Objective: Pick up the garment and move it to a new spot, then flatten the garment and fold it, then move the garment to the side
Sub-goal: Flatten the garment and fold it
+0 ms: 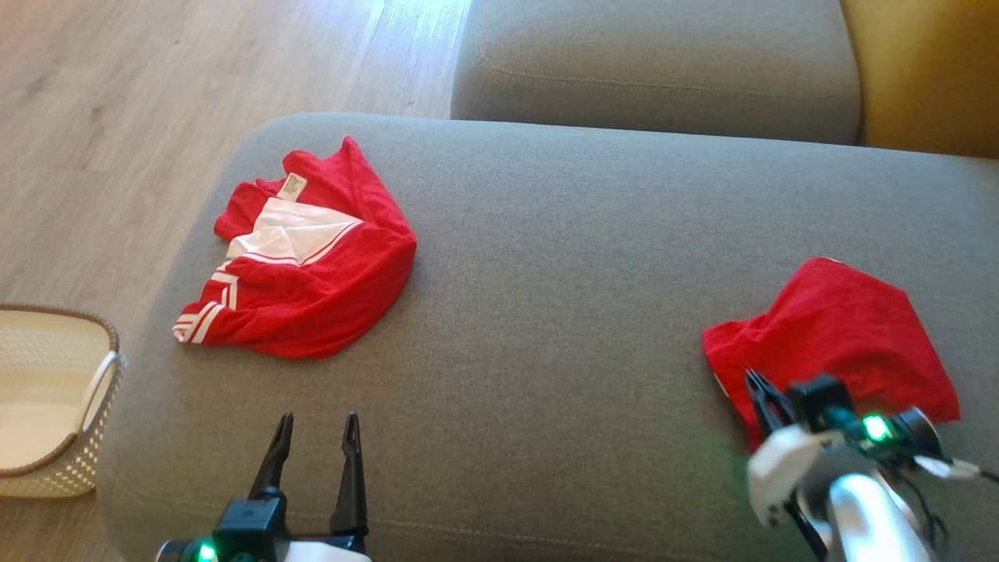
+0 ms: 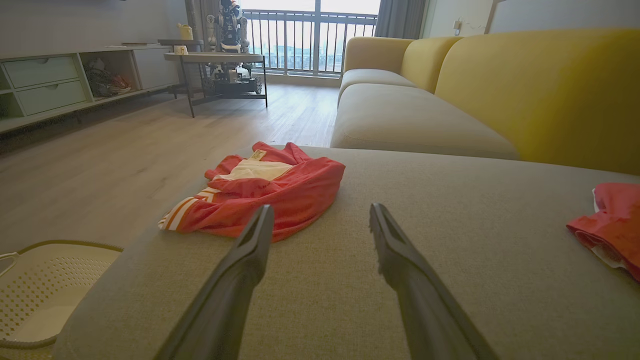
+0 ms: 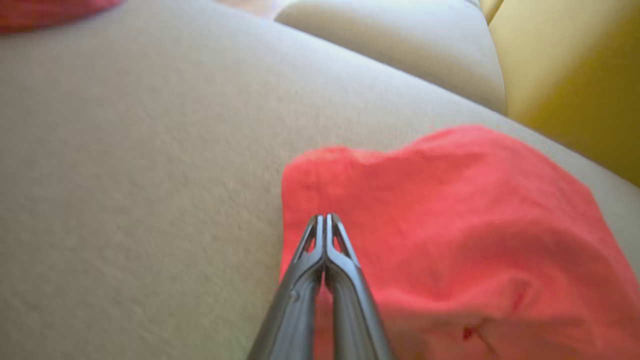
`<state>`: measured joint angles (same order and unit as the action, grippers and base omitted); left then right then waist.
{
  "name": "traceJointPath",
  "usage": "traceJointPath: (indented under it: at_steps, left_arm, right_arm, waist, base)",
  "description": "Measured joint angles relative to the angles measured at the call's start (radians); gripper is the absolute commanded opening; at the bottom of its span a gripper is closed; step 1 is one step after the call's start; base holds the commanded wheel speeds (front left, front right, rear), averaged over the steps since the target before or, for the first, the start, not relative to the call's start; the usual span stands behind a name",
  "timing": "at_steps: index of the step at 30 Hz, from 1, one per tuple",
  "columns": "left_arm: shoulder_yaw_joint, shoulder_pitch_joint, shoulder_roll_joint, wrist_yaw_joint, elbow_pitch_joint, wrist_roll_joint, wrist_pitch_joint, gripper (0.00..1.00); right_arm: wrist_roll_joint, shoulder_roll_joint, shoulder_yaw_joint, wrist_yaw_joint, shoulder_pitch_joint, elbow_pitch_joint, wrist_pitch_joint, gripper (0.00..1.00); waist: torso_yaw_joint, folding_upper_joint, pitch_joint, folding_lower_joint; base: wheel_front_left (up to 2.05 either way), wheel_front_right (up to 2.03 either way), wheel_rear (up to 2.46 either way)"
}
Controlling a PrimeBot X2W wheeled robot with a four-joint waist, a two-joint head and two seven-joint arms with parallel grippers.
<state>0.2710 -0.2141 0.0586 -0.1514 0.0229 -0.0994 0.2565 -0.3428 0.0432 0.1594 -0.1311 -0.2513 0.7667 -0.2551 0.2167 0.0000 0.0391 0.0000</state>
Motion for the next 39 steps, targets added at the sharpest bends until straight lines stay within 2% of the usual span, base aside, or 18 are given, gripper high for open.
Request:
traceJointPath:
  at_steps: [6,8,9,10,22,31,32,33,34,39]
  left_arm:
    - [0.0,0.0,0.0,-0.007,0.0,0.0,0.0,1.0]
    - [0.001,0.0,0.0,-0.007,0.0,0.0,0.0,1.0]
    - [0.002,0.0,0.0,-0.007,0.0,0.0,0.0,1.0]
    - [0.003,0.0,0.0,-0.007,0.0,0.0,0.0,1.0]
    - [0.025,0.0,0.0,-0.006,0.0,0.0,0.0,1.0]
    - [0.025,0.005,0.0,0.005,0.003,0.002,0.0,1.0]
    - [0.024,0.007,0.0,0.008,0.003,0.002,0.0,1.0]
    - [0.024,0.009,0.0,0.01,0.003,0.002,0.0,1.0]
    - [0.024,0.011,0.0,0.011,0.003,0.002,0.0,1.0]
    - [0.021,0.011,0.0,0.011,0.003,0.002,0.0,1.0]
  right_arm:
    - [0.175,0.0,-0.168,0.0,-0.029,-0.121,0.0,0.0]
    - [0.188,0.0,-0.197,0.0,-0.028,-0.141,0.0,0.0]
    - [0.178,0.0,-0.196,0.0,-0.028,-0.132,0.0,0.87]
    - [0.15,0.001,-0.189,0.0,-0.026,-0.114,0.01,1.0]
    - [-0.081,0.0,-0.055,0.0,0.041,0.006,0.23,1.0]
    - [-0.222,-0.001,0.104,0.0,0.033,-0.012,0.274,1.0]
    - [-0.245,-0.001,0.124,0.0,0.027,-0.003,0.274,0.8]
    - [-0.253,-0.001,0.132,0.0,0.023,0.003,0.274,0.18]
    - [-0.261,-0.001,0.141,0.0,0.018,0.01,0.274,0.0]
    - [-0.248,0.002,0.139,0.0,0.001,0.071,0.207,0.0]
  waist:
    - [-0.012,0.0,0.012,0.0]
    - [-0.015,0.0,0.017,0.0]
    - [-0.016,0.0,0.019,0.0]
    - [-0.016,0.0,0.022,0.0]
    - [0.025,0.0,0.016,0.0]
    - [0.062,0.0,0.009,0.0]
    - [0.069,0.0,0.01,0.0]
    - [0.072,0.0,0.01,0.0]
    - [0.075,0.0,0.011,0.0]
    - [0.082,0.0,0.016,0.0]
  base:
    - [0.0,0.0,0.0]
    - [0.0,0.0,0.0]
    - [0.0,0.0,0.0]
    - [0.0,0.0,0.0]
    - [0.0,0.0,0.0]
    - [0.0,0.0,0.0]
    - [0.0,0.0,0.0]
    - [0.0,0.0,0.0]
    - [0.0,0.0,0.0]
    - [0.0,0.0,0.0]
